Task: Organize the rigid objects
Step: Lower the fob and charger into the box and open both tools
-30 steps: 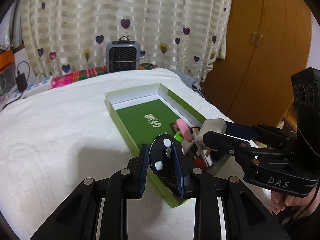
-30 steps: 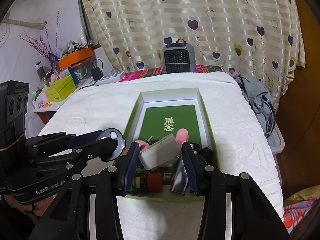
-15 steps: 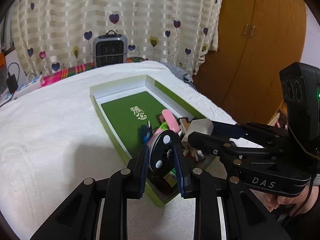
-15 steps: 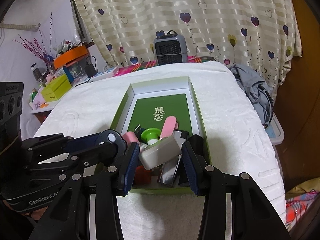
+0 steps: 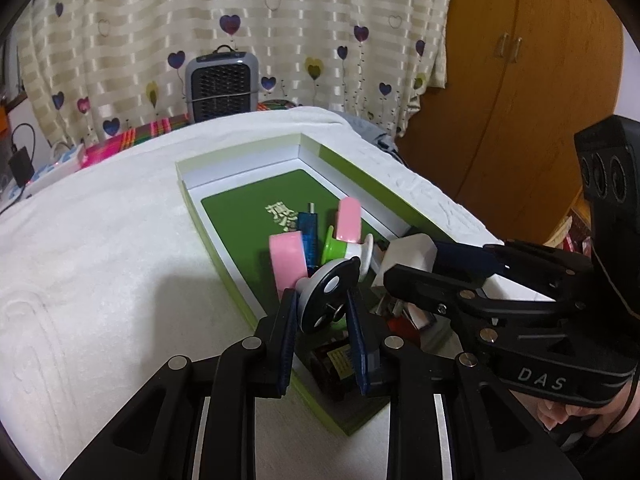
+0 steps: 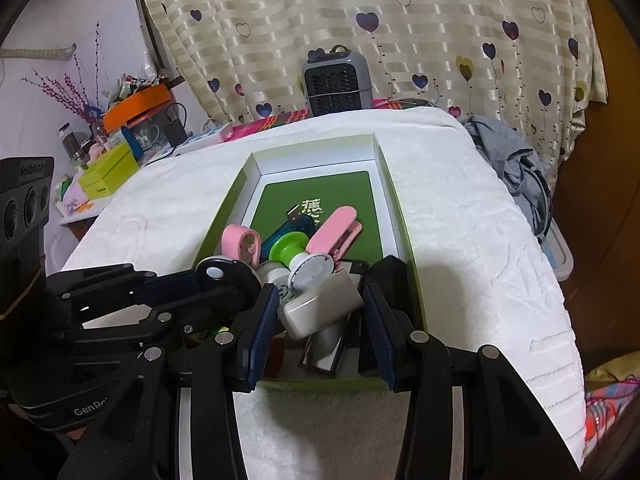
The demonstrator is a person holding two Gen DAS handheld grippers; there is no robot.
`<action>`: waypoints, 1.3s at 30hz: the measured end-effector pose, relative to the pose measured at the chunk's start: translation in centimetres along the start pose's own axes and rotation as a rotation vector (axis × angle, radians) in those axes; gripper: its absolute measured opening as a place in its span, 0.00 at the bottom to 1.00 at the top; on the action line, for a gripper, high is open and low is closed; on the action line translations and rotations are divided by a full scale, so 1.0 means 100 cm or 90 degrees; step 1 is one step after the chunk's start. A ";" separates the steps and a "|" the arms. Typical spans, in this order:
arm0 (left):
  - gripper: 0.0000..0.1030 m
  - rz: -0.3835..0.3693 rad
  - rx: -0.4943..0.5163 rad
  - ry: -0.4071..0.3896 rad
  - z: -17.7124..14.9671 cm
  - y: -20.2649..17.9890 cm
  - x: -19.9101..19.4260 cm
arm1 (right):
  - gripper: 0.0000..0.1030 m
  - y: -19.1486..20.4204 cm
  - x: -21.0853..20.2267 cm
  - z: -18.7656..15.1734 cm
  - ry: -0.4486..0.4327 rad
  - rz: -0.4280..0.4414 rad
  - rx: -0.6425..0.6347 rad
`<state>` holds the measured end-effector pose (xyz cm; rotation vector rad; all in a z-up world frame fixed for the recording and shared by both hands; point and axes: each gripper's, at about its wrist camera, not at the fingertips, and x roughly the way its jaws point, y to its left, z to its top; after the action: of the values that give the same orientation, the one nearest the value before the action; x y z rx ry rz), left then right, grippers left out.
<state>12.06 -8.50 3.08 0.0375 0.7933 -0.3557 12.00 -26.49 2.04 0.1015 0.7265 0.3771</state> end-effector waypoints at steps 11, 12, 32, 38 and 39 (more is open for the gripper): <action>0.22 -0.014 -0.003 -0.020 0.006 0.000 -0.002 | 0.44 0.003 0.002 0.005 0.001 -0.013 -0.014; 0.22 -0.016 -0.003 -0.023 0.006 0.000 -0.003 | 0.44 0.004 0.001 0.006 -0.002 -0.017 -0.019; 0.22 -0.012 -0.008 -0.035 -0.002 -0.003 -0.020 | 0.46 0.017 -0.022 -0.003 -0.026 -0.031 -0.057; 0.22 -0.003 -0.009 -0.036 -0.006 -0.005 -0.025 | 0.48 0.021 -0.028 -0.005 -0.033 -0.032 -0.062; 0.22 0.000 -0.008 -0.037 -0.007 -0.005 -0.026 | 0.48 0.022 -0.030 -0.005 -0.034 -0.032 -0.062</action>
<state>9.70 -8.09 4.46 0.0146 0.7386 -0.3505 8.96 -25.58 3.98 0.0016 0.6553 0.3598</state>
